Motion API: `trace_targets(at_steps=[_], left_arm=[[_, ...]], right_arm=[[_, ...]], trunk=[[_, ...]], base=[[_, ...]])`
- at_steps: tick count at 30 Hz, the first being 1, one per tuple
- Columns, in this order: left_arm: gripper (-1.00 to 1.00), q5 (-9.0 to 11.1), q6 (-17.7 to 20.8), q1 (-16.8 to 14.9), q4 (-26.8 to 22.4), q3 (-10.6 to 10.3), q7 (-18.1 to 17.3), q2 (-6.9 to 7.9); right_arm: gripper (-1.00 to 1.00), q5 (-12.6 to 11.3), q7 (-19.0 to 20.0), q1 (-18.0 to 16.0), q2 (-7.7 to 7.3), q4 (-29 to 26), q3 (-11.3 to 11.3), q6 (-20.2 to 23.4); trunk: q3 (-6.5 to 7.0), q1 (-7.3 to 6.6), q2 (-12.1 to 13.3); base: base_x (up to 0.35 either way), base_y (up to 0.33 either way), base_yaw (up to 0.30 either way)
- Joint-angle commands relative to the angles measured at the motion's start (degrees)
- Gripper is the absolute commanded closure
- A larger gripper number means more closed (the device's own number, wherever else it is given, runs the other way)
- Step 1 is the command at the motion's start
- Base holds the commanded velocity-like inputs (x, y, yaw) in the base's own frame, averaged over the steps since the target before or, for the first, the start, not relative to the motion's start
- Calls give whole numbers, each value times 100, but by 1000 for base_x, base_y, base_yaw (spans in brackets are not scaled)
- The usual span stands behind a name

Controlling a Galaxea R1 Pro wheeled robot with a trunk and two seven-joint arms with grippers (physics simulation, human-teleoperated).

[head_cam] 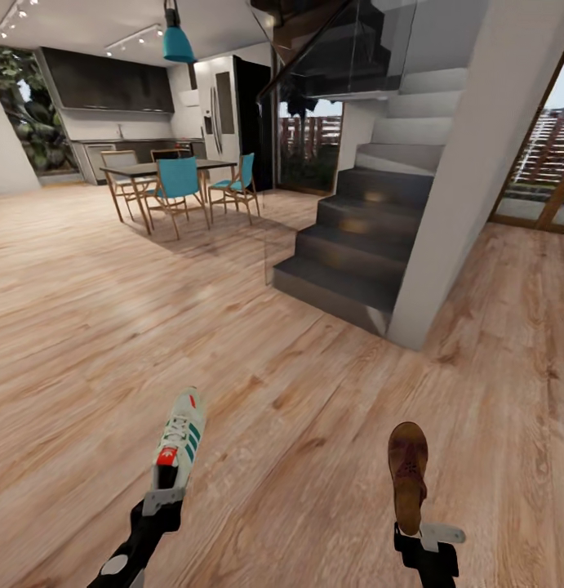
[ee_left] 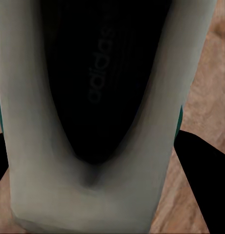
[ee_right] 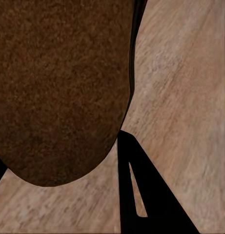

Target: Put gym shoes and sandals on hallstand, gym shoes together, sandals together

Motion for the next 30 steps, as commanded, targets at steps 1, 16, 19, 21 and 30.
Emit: trace_targets(at_steps=[1,16,19,21,30], left_arm=[[100,25,-21,4,3,51,-49,-7],[100,28,-45,25,22,83,-58,-21],[100,34,-45,25,23,81,-58,-19],[100,35,-45,25,24,80,-58,-22],[100,29,-45,27,27,82,-58,-18]], right_arm=[[100,9,13,-4,3,5,-29,-21],[100,3,11,-4,-11,74,-35,-29],[100,2,10,-4,-14,90,-36,-34],[100,2,10,-4,-14,91,-37,-37],[100,2,10,-4,-15,96,-37,-39]], trunk=[[-4,1,-2],[-4,1,-2],[-4,1,-2],[-4,1,-2],[-4,1,-2]], base=[[178,-266,-278],[183,-266,-279],[191,-266,-279],[214,-266,-279],[230,-266,-279]])
